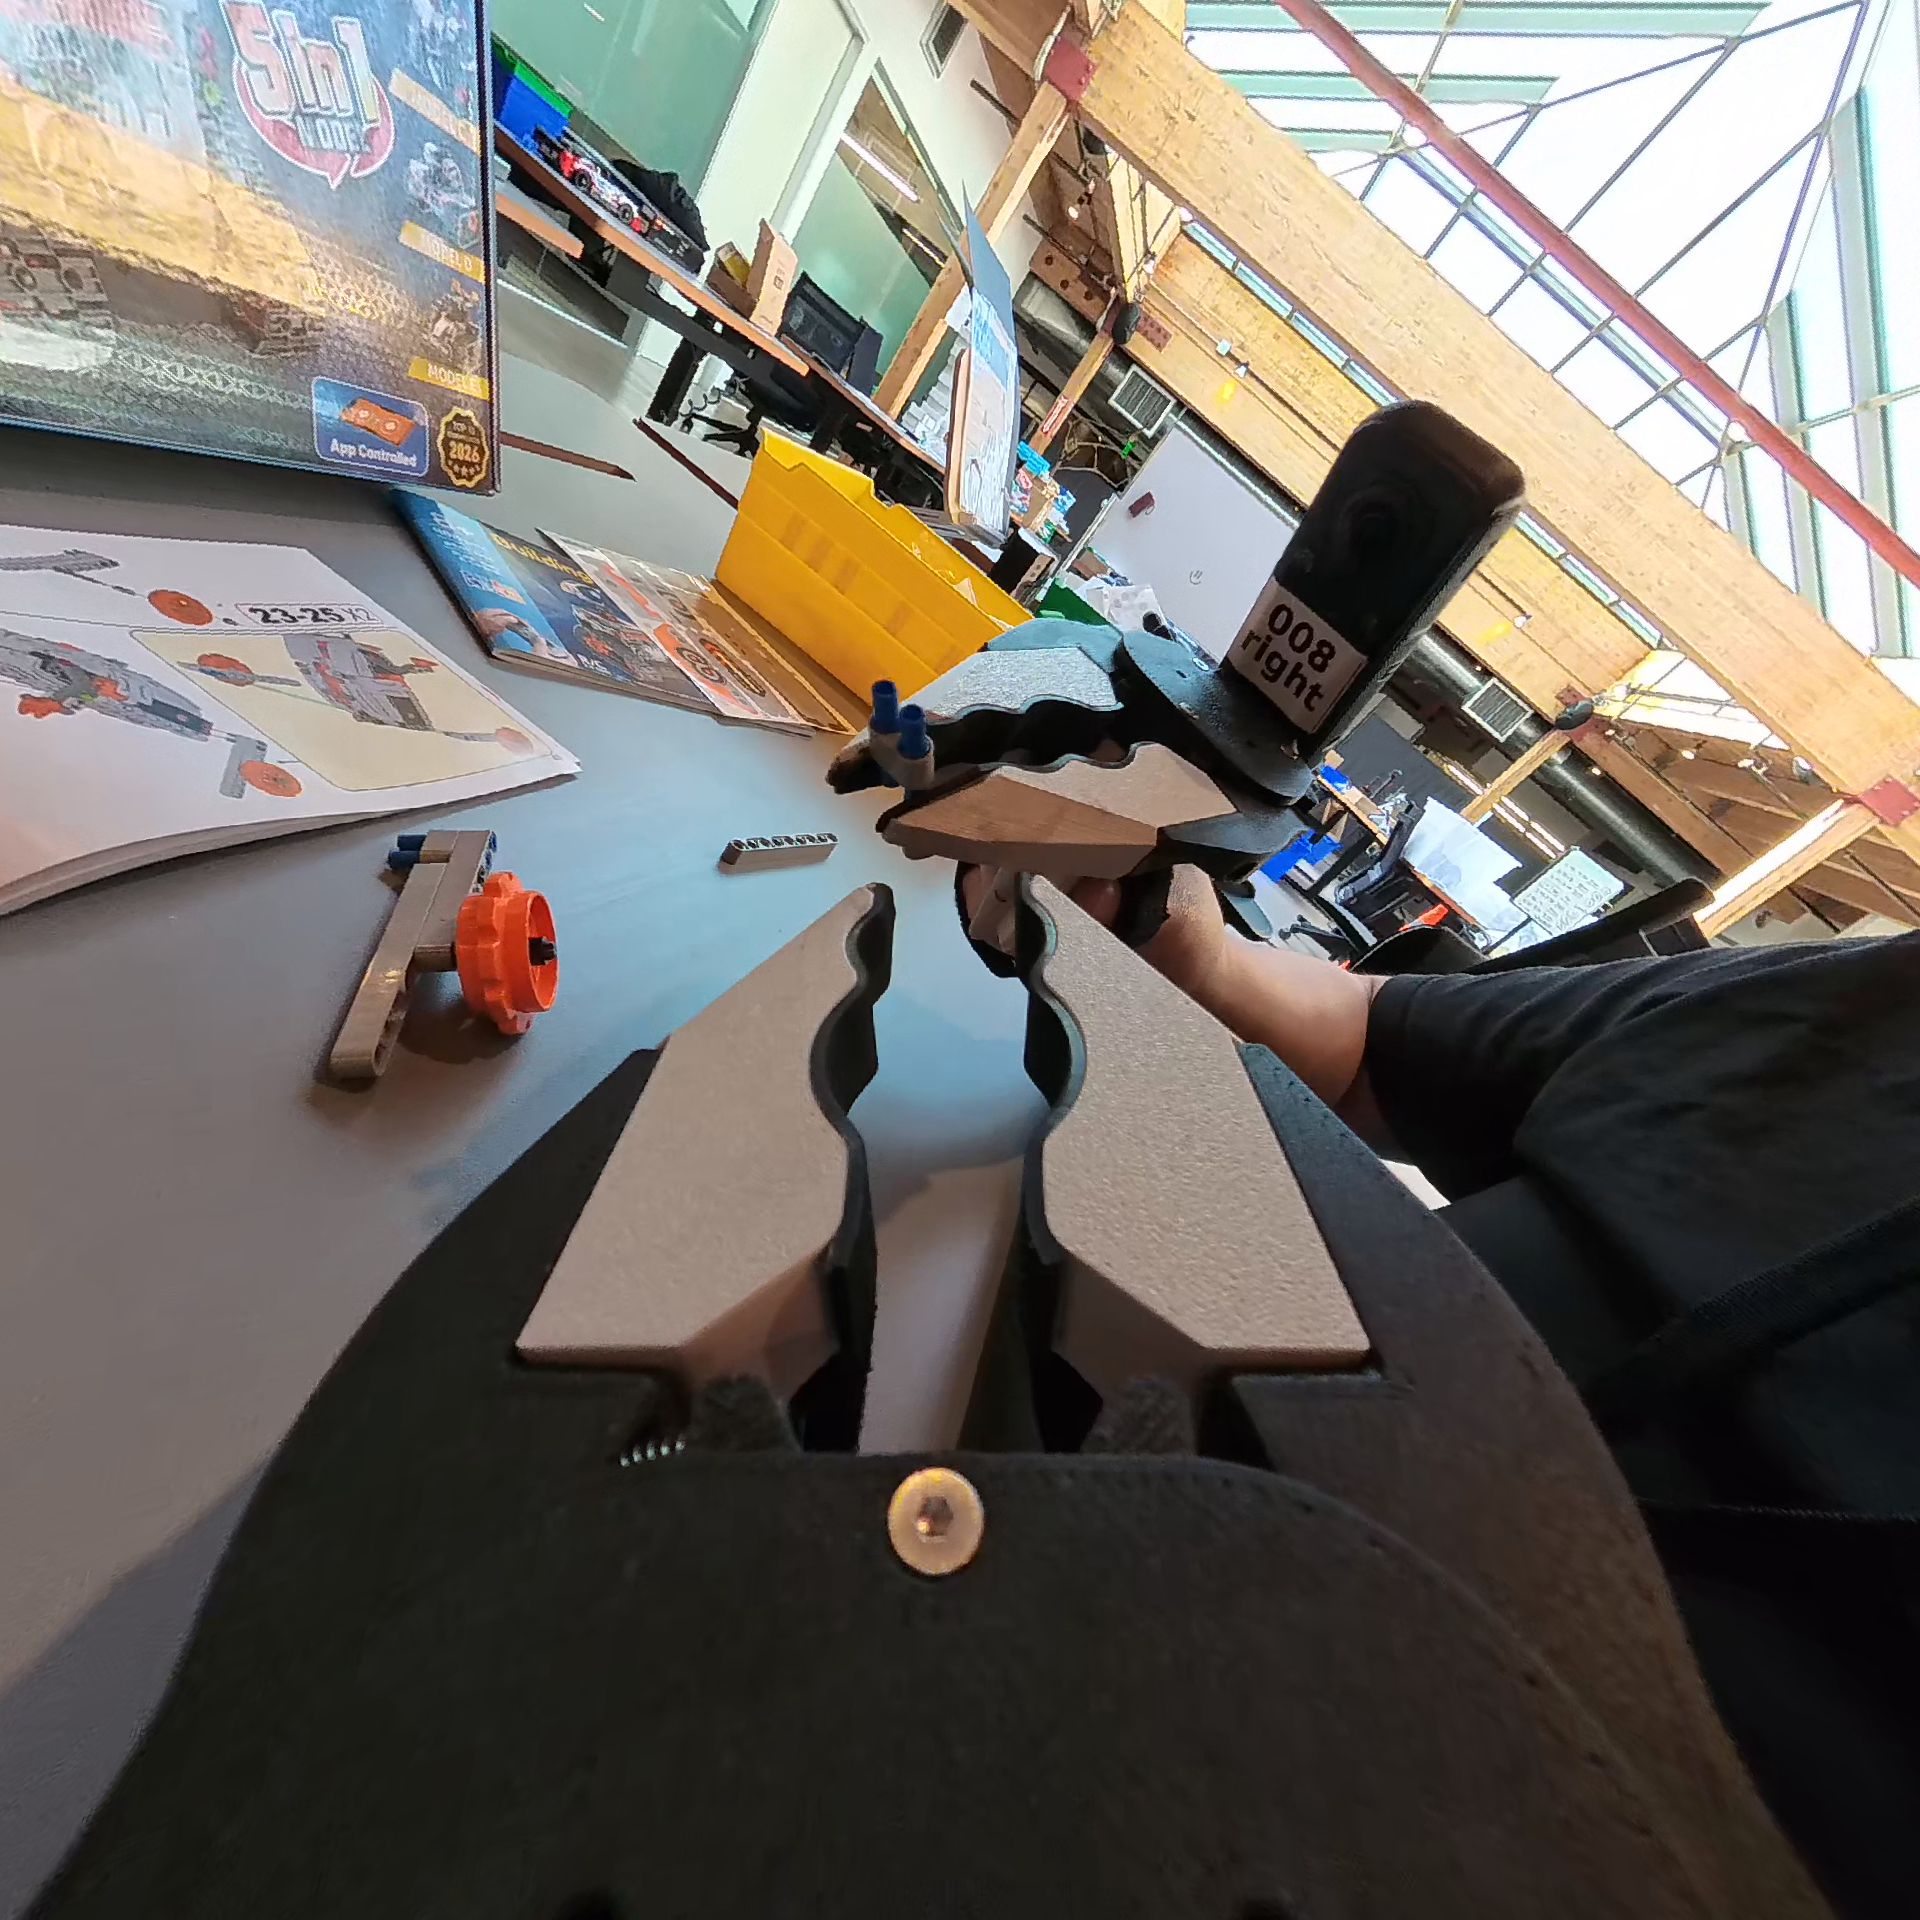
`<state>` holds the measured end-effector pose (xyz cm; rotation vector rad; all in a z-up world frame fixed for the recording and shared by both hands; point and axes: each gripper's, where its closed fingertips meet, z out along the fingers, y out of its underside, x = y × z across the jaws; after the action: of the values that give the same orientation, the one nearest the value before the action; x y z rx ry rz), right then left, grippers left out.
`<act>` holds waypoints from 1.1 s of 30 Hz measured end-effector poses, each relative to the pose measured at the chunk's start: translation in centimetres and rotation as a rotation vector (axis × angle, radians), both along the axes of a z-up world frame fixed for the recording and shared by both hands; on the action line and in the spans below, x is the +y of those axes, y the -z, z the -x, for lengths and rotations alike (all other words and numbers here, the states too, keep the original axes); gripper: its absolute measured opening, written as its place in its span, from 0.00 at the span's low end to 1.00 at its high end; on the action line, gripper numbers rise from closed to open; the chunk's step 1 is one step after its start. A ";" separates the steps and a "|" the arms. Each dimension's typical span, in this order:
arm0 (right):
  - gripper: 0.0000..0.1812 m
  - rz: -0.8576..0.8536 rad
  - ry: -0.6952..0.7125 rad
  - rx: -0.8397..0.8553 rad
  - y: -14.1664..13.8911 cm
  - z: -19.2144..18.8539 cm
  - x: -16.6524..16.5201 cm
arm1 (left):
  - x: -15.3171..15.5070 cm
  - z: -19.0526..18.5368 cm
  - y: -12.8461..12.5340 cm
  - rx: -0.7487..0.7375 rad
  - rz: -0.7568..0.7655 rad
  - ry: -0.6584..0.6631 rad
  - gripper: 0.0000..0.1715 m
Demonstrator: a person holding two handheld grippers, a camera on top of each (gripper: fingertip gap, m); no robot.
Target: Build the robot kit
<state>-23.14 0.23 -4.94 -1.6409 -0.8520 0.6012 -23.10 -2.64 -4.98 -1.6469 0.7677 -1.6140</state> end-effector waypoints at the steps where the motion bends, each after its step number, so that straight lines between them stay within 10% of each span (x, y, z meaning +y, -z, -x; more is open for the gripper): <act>1: 0.06 0.006 -0.001 0.003 0.0 0.0 0.0 | 0.0 0.0 0.0 0.001 0.000 -0.001 0.12; 33: 0.06 0.010 -0.006 0.018 0.0 -0.2 0.0 | -0.1 -0.2 0.5 0.025 -0.002 0.002 0.12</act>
<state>-22.90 0.24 -4.90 -1.6403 -0.8418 0.6249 -22.90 -2.76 -5.43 -1.6682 0.7842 -1.5963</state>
